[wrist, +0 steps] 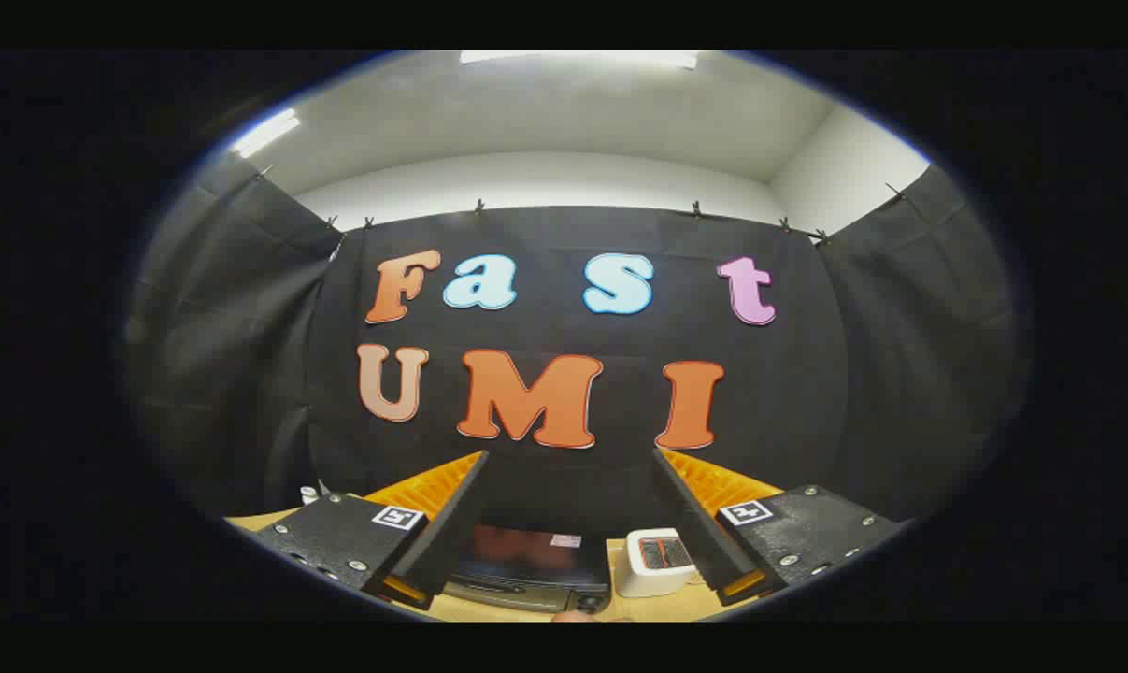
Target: Open the toaster oven, put the food inside, and close the toaster oven door.
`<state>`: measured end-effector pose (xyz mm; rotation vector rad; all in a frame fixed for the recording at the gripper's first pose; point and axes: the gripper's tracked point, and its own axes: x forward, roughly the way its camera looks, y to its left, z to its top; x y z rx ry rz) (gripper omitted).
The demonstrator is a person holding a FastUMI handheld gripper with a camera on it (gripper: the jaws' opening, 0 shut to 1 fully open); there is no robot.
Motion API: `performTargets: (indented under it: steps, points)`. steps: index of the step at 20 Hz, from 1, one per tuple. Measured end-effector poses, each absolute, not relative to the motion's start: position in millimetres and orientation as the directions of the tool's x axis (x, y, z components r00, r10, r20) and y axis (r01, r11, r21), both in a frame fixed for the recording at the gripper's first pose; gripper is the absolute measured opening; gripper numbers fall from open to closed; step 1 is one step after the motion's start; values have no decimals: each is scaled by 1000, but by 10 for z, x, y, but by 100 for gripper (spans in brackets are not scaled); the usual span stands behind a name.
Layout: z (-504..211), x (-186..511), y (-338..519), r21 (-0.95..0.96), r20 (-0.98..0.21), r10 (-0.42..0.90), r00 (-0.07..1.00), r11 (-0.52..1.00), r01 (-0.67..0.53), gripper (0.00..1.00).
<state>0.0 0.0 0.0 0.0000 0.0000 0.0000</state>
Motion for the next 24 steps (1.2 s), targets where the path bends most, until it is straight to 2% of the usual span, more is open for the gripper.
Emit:
performTargets:
  steps: [24]
  points:
    - [-40,120,32,31,-26,6,1000,999,-5,99]
